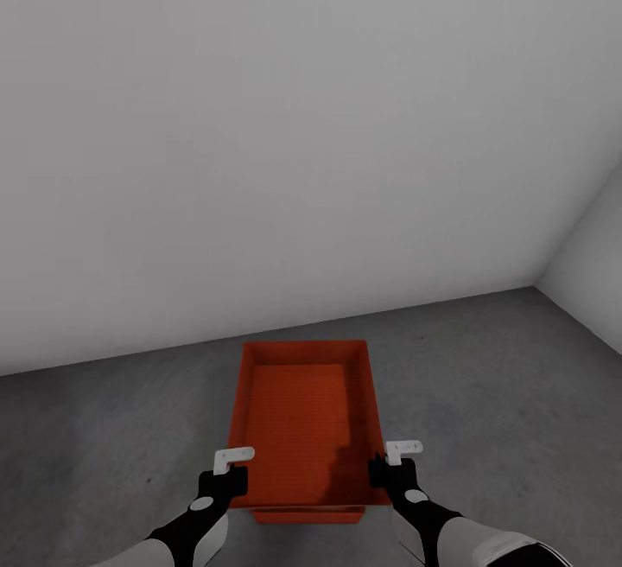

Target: Move the two storage containers from the living room to the garage. In the garage, place one container on the floor and stack the other container on top of it (either order is fine).

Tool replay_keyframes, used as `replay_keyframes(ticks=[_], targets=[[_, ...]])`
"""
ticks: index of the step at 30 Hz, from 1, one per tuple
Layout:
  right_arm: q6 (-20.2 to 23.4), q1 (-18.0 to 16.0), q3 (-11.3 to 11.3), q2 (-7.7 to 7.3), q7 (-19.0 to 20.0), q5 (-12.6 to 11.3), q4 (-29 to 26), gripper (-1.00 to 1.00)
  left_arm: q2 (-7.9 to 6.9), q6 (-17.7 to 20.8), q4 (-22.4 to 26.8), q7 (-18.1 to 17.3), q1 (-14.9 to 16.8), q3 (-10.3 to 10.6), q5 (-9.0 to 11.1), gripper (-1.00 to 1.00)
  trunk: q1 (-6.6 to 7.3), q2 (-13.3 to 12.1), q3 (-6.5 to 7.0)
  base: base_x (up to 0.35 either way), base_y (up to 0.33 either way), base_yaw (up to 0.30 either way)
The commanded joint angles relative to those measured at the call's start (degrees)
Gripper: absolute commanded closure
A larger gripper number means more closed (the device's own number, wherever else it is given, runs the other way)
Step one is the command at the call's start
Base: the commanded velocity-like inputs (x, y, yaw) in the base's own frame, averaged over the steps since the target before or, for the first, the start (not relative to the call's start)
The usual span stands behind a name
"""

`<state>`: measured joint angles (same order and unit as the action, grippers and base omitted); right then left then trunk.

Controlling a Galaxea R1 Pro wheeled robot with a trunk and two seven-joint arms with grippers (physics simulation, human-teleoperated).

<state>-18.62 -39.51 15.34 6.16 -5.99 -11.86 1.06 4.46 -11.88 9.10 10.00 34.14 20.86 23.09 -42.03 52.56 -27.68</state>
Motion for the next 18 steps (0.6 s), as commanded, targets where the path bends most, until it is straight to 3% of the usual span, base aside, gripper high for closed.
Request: replay_keyframes(ticks=[1,18], targets=[[-0.1,0.0,-4.0,0.03,0.1,0.4,0.0,1.00,-0.59,-0.1,0.1,0.6,0.0,-3.2,0.8,1.00,0.00,0.0,-0.05,0.000,-0.001,0.000],[-0.1,0.0,-4.0,0.08,0.1,0.4,0.0,1.00,-0.59,-0.1,0.1,0.6,0.0,-3.2,0.8,1.00,0.00,0.0,-0.27,0.000,0.000,0.000]])
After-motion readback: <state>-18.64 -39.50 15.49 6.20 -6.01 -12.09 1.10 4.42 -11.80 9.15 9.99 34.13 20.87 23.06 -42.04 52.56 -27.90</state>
